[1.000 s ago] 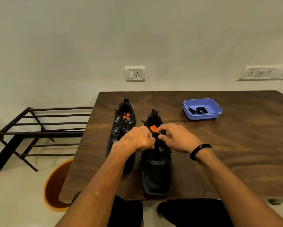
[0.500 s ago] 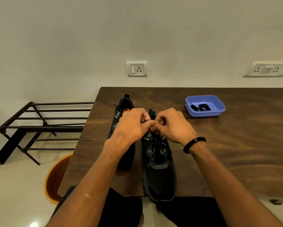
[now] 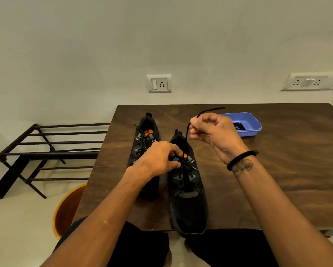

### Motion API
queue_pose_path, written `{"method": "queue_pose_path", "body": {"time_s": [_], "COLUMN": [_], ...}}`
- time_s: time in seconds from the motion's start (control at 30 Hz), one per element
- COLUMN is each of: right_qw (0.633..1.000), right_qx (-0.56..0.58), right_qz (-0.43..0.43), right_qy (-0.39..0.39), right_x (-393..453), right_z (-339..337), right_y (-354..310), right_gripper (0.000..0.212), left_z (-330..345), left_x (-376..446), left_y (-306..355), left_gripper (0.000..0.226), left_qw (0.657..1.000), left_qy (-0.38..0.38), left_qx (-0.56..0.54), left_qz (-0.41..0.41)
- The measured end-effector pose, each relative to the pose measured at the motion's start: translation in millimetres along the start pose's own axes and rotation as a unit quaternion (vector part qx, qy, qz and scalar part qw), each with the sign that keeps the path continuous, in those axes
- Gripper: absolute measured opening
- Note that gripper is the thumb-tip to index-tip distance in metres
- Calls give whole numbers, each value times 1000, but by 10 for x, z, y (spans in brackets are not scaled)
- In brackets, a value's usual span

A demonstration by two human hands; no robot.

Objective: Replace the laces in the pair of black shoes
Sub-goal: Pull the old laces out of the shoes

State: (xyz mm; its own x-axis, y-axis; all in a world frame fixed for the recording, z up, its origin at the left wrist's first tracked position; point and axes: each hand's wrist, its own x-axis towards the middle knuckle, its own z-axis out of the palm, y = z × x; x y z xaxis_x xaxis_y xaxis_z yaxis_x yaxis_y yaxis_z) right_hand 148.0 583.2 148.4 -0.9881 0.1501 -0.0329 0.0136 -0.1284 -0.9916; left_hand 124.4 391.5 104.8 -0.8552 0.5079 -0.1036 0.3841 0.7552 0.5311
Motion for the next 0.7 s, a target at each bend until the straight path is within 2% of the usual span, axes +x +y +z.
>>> {"method": "queue_pose_path", "body": {"time_s": [0.1, 0.2, 0.33, 0.47, 0.6, 0.63, 0.7], "right_qw": [991, 965, 936, 914, 873, 878, 923], "right_qx": [122, 243, 318, 381, 470, 459, 359], "right_qz": [-10, -18, -33, -33, -51, -60, -48], "right_qy": [62, 96, 147, 136, 118, 118, 134], "right_x": [18, 45, 70, 116, 155, 160, 155], "right_z": [-62, -159, -249, -293, -374, -384, -382], "right_y": [-45, -82, -84, -31, -70, -85, -71], "right_gripper": [6, 5, 6, 11, 12, 11, 15], "left_z": [10, -5, -19, -42, -34, -32, -32], "left_x": [57, 115, 190, 208, 193, 191, 186], "left_y": [-24, -37, -60, -77, -88, -88, -90], "left_gripper": [23, 13, 21, 19, 15, 15, 19], "left_qw": [1000, 1000, 999, 999, 998, 998, 998], "left_qy": [7, 5, -18, -31, -35, -37, -35], "left_qx": [-8, -18, -33, -41, -47, -48, -48], "left_qz": [7, 9, 8, 9, 3, 1, -8]}}
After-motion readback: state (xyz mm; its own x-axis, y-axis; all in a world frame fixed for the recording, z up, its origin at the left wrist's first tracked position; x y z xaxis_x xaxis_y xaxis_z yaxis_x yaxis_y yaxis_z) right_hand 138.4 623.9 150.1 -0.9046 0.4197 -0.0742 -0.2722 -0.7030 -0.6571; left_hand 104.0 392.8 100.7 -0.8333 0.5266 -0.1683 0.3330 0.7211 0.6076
